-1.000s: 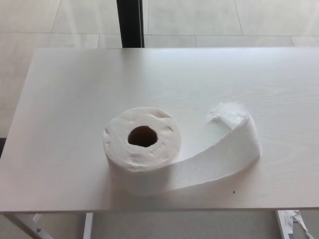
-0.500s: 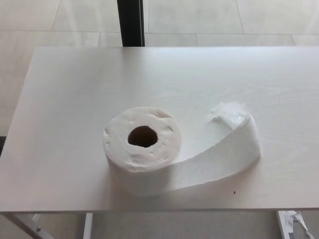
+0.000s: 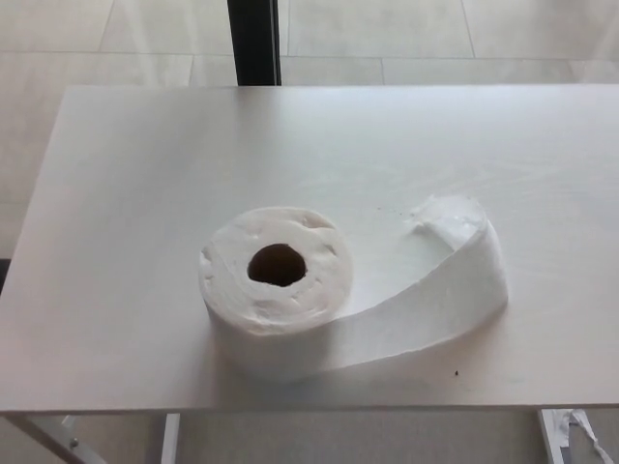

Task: A toilet paper roll is kept in the middle of the desk infront of the robot. The robot places its left hand on the top of the toilet paper roll to hold it still and uses its right hand to tear off a piece of toilet paper from it and hands the paper to a person

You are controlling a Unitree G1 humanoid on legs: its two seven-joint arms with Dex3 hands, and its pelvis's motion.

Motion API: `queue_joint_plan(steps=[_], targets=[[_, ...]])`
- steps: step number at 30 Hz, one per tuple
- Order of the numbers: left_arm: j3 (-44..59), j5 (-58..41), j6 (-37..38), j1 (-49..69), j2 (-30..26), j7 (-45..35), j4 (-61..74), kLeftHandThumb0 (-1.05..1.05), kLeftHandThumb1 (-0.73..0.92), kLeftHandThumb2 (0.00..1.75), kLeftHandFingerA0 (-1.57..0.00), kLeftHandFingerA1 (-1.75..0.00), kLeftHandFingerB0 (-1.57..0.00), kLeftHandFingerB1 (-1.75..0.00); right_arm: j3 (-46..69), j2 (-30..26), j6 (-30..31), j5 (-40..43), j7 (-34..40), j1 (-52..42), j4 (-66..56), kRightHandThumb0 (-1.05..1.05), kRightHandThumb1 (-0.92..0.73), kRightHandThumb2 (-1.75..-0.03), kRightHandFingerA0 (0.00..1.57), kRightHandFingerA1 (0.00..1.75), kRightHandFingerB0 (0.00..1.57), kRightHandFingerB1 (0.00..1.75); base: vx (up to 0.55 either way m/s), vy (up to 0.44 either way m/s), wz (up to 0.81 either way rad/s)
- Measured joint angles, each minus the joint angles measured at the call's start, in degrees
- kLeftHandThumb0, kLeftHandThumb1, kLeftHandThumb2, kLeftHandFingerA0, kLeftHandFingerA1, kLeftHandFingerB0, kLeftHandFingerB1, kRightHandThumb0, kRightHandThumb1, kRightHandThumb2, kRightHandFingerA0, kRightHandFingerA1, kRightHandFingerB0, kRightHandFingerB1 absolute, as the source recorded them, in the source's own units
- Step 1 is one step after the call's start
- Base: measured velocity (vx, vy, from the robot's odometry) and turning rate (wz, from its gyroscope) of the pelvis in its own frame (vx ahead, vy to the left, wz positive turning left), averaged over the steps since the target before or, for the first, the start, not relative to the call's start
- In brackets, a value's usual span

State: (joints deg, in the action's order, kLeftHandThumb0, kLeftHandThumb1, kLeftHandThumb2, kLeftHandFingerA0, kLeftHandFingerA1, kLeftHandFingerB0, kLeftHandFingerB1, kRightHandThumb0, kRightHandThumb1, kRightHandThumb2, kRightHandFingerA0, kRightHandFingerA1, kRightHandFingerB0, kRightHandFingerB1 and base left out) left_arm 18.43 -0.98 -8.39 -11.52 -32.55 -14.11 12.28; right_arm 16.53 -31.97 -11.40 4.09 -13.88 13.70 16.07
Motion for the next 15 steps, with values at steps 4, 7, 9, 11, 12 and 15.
queue_joint_plan(steps=[4, 7, 9, 11, 12, 15], targets=[[-7.9, 3.3, -1.1, -3.1, 2.6, 0.1, 5.4, -0.67, 0.82, 0.64, -0.25, -0.54, -0.26, -0.37, -6.7, 1.5, 0.3, -2.0, -0.8, 0.7, -3.3, -0.65, -0.62, -0.59, 0.21, 0.44, 0.24, 0.30, 0.00, 0.000, 0.00], [-13.1, 5.9, -1.9, -4.4, 4.2, 0.1, 8.4, -0.63, 0.80, 0.64, -0.25, -0.55, -0.26, -0.37, -11.2, 2.0, 0.6, -3.5, -1.2, 1.0, -4.6, -0.71, -0.64, -0.60, 0.19, 0.48, 0.26, 0.33, 0.00, 0.000, 0.00], [-15.9, 7.5, -2.3, -4.7, 4.8, 0.2, 9.7, -0.64, 0.80, 0.64, -0.24, -0.55, -0.28, -0.37, -13.6, 2.2, 0.7, -4.5, -1.4, 1.0, -5.1, -0.68, -0.61, -0.60, 0.22, 0.47, 0.26, 0.33, 0.00, 0.000, 0.00], [-18.3, 8.9, -2.5, -4.8, 5.5, 0.2, 10.5, -0.64, 0.80, 0.63, -0.22, -0.54, -0.27, -0.37, -15.6, 2.3, 0.7, -5.4, -1.6, 1.0, -5.3, -0.68, -0.64, -0.59, 0.23, 0.46, 0.24, 0.33, 0.00, 0.000, 0.00], [-19.7, 9.8, -2.7, -4.8, 5.8, 0.2, 11.0, -0.61, 0.77, 0.63, -0.23, -0.53, -0.29, -0.37, -16.8, 2.3, 0.7, -6.0, -1.7, 1.0, -5.4, -0.69, -0.66, -0.60, 0.22, 0.46, 0.24, 0.33, 0.00, 0.000, 0.00], [-23.0, 12.2, -3.0, -4.9, 6.5, 0.2, 11.9, -0.60, 0.77, 0.62, -0.23, -0.51, -0.30, -0.38, -19.7, 2.3, 0.8, -7.6, -1.9, 1.0, -5.5, -0.67, -0.66, -0.60, 0.18, 0.46, 0.25, 0.31, 0.00, 0.000, 0.00]])
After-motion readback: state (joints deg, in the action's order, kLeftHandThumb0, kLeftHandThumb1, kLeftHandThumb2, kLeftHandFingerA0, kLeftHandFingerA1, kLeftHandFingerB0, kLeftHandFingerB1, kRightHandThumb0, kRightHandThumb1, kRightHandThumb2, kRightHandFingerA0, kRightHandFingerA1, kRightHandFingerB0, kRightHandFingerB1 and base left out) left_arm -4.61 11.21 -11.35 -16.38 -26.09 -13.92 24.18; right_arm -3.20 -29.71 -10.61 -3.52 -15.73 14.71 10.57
